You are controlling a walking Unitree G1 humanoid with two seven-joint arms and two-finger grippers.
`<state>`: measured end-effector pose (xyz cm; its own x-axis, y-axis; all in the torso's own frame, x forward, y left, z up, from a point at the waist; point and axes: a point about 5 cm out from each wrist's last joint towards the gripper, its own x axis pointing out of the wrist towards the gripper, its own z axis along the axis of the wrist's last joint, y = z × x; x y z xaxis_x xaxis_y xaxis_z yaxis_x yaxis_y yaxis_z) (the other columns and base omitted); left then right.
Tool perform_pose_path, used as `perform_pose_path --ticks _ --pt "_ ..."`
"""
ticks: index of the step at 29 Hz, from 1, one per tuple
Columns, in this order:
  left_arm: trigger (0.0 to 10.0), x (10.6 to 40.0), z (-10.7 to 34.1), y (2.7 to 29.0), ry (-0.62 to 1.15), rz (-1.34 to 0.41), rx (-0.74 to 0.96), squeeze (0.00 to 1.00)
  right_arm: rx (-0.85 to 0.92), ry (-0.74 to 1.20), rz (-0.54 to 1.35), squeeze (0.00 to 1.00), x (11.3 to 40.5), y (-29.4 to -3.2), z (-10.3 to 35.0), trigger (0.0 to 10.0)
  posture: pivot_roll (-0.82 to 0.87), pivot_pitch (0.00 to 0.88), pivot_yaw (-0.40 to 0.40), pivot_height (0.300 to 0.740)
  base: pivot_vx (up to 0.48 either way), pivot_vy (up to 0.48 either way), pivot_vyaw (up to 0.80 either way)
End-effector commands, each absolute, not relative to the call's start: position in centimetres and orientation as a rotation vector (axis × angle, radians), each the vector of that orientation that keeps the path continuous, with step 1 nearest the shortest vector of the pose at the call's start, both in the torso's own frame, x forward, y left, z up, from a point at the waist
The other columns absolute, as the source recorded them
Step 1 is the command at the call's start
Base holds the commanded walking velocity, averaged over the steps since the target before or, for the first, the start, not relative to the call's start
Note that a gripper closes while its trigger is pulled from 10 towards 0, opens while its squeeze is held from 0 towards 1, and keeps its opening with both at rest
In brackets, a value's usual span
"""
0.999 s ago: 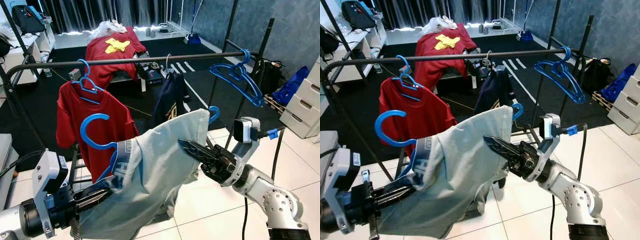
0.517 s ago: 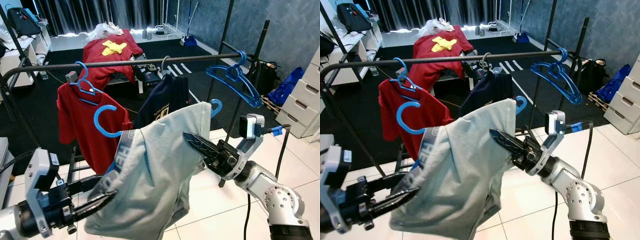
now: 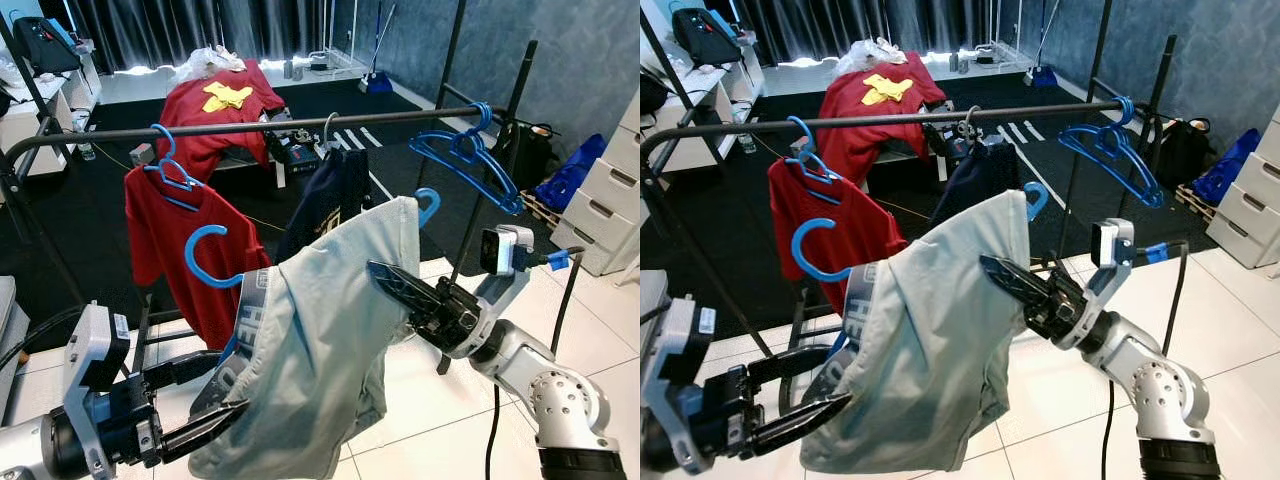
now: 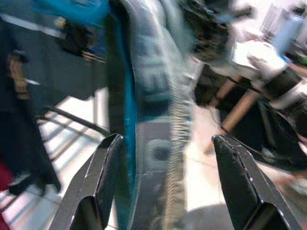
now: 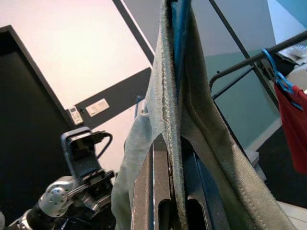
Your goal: Hang hanger
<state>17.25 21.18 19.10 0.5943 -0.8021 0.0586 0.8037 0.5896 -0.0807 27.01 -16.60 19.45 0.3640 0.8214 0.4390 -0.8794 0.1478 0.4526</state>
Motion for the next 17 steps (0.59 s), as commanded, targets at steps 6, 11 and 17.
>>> perform_pose_path --ticks 6,11,17 --pt "10.0 17.4 15.7 24.3 0.150 -0.732 -0.048 0.00 0.707 -0.140 1.261 0.00 27.0 -16.9 20.7 0.0 -0.07 0.000 0.004 0.740 0.000 0.000 0.00" --pt "10.0 18.2 15.5 25.0 0.099 -0.634 -0.089 0.00 0.709 -0.138 1.288 0.00 26.8 -16.7 20.9 0.0 -0.07 0.000 0.001 0.740 0.000 0.000 0.00" --pt "10.0 19.3 17.1 23.7 -0.121 -0.639 -0.284 0.00 0.704 -0.116 1.351 0.00 26.1 -16.5 21.0 0.0 -0.07 0.000 0.003 0.740 0.000 0.000 0.00"
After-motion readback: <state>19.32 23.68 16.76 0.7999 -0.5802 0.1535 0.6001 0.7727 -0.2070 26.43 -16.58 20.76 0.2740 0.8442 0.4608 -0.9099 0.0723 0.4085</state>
